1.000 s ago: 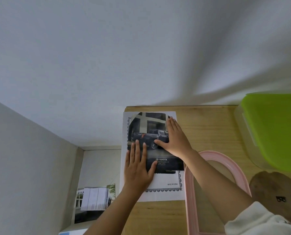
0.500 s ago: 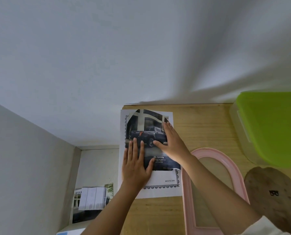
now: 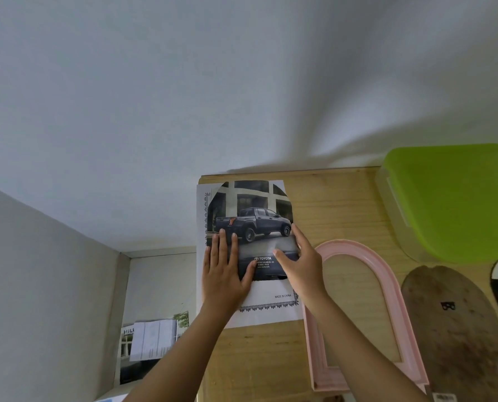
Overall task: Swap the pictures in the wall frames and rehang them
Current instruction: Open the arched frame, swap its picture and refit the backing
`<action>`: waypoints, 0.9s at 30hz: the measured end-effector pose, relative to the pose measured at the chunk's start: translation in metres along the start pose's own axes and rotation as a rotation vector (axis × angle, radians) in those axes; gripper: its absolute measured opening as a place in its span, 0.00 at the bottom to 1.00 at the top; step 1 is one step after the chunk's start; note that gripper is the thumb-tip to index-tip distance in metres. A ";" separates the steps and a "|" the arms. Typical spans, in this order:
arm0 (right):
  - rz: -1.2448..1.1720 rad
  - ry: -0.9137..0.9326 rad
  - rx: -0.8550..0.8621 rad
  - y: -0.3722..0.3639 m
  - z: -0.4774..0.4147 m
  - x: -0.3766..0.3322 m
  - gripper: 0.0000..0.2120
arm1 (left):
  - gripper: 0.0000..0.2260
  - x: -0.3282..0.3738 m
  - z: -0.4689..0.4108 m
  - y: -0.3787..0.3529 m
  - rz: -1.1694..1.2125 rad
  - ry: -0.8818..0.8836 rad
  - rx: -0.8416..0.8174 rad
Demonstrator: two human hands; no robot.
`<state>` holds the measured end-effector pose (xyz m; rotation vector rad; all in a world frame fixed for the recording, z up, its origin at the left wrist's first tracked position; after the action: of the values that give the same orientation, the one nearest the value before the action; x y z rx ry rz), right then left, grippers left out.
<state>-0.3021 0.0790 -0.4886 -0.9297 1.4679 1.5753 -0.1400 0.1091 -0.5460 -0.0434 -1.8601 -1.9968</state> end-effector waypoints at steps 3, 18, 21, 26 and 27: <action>-0.141 -0.036 -0.028 0.005 0.001 0.003 0.33 | 0.34 -0.001 0.000 0.003 0.034 -0.013 0.008; -0.512 0.156 -0.140 0.060 0.012 -0.051 0.31 | 0.24 0.096 0.006 0.099 1.215 0.125 -0.369; -0.466 0.186 -0.208 0.080 0.023 -0.052 0.31 | 0.26 0.118 0.021 0.105 1.289 0.095 -0.425; -0.417 0.190 -0.218 0.124 0.040 -0.043 0.23 | 0.25 0.140 0.054 0.109 1.390 0.112 -0.438; -0.448 0.171 -0.179 0.134 0.043 -0.040 0.21 | 0.26 0.144 0.059 0.108 1.422 0.123 -0.443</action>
<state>-0.4061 0.1153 -0.3922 -1.4171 1.1351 1.3297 -0.2527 0.1240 -0.3944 -1.0099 -0.7359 -1.2012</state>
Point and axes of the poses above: each hand's wrist, its own z-axis away from the middle knuckle, its own y-axis out of the back of the hand, x = y × z, the point moved 4 cm from there along -z, towards the middle knuckle, and after that the axes turned 11 degrees about y, right-handed, at the moved point
